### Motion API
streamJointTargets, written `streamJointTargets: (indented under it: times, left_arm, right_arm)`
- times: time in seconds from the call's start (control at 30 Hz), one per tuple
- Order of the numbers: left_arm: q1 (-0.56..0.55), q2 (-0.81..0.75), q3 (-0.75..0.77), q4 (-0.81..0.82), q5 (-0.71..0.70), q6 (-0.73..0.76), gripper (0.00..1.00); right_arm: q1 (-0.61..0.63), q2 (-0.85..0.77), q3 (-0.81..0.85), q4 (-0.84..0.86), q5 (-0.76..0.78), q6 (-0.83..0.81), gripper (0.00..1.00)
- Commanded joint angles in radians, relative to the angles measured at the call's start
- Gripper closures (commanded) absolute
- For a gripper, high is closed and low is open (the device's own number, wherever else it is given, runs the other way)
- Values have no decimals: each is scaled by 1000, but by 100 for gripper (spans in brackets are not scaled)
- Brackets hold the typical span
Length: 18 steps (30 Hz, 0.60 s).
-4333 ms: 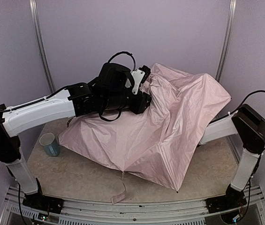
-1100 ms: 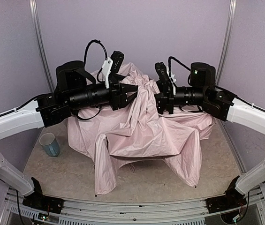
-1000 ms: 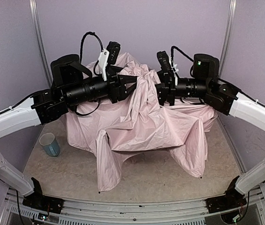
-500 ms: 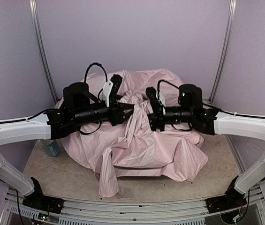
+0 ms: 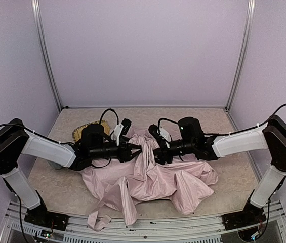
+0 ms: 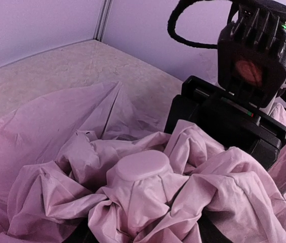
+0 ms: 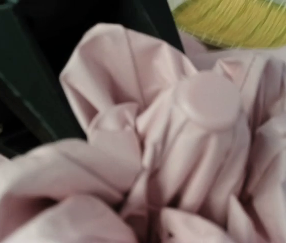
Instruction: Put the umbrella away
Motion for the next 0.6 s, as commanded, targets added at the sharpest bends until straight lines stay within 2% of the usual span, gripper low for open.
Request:
streamJointTargets:
  times: [0.0,0.13,0.27,0.33,0.57]
  left_arm:
    - [-29,-48,69,-96,54,31,95]
    - [-62,-103,108,-118,-13,61,78]
    - [-91,-94,164,-139,-34,58,70]
    - [-110,-73,189,-146,-29,54,63]
    - [-133,-103,164,-83,-83,65,5]
  right_arm:
    - [1,-170,92,-37,46,-53,81]
    - [-1,-262,143,-199,107,-105,80]
    - [-1,-305,235,-437,173,-134,82]
    - [-2,-331,260,-530,197,-132,82]
    - [-9,-454,229,-713,377,-151,88]
